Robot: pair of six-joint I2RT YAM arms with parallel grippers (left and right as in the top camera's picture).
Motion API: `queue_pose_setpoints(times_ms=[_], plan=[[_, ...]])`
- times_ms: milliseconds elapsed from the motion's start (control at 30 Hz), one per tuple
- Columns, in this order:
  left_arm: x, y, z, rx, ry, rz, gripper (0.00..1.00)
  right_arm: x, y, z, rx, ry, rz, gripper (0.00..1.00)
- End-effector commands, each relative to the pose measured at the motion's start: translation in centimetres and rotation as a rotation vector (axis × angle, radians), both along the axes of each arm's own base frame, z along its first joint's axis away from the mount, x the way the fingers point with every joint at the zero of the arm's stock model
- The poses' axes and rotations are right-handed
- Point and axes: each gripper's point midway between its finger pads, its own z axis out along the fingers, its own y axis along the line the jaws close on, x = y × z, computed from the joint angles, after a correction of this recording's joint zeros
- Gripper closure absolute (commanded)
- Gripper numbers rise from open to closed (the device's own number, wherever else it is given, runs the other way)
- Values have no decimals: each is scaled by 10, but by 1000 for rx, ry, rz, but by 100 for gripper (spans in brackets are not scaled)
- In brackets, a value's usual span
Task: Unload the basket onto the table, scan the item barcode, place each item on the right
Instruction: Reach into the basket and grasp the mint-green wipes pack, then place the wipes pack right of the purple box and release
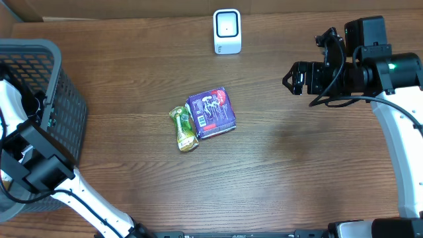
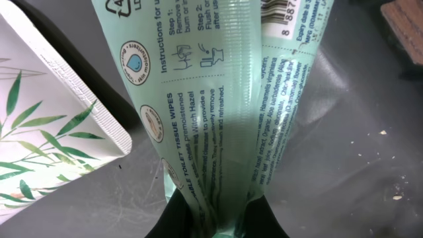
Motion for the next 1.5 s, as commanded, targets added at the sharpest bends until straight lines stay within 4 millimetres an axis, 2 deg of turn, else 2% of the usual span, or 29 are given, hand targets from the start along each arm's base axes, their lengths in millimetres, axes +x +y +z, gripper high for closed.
queue_pose_setpoints(times_ms=[0, 100, 200, 233, 367, 467, 533, 633, 733, 833, 933, 1133, 1167, 1333, 1467], plan=[[0, -5, 6, -22, 3, 20, 96, 2, 0, -1, -4, -6, -1, 0], [3, -3, 37, -3, -23, 30, 96, 3, 0, 0, -3, -12, -1, 0], [6, -1, 87, 35, -77, 54, 96, 3, 0, 0, -2, -12, -1, 0], [5, -2, 120, 60, -118, 66, 96, 3, 0, 0, -3, -10, -1, 0], [-5, -15, 205, 145, -240, 82, 96, 3, 0, 0, -3, -9, -1, 0], [-13, -40, 262, 190, -349, 53, 96, 3, 0, 0, -3, -12, -1, 0], [-17, -69, 295, 196, -426, 8, 96, 4, 0, 0, -3, -15, -1, 0], [-23, -110, 322, 193, -476, -67, 96, 4, 0, 1, -2, -18, -1, 0], [-17, -159, 333, 175, -493, -181, 96, 5, 0, 1, -2, -20, -1, 0], [2, -212, 331, 140, -496, -325, 96, 5, 0, 1, -2, -22, -1, 0], [16, -266, 311, 84, -443, -462, 96, 5, 0, 1, -3, -19, -1, 0], [20, -360, 235, -8, -231, -602, 96, 5, 0, 1, -3, -19, -1, 0], [22, -375, 224, -19, -221, -631, 96, 5, 0, 1, -3, -21, -1, 0], [30, -477, 169, -150, -253, -797, 96, 6, 0, 1, -2, -26, -1, 0], [21, -543, 126, -259, -271, -750, 96, 3, 0, 0, -4, -12, -1, 0]])
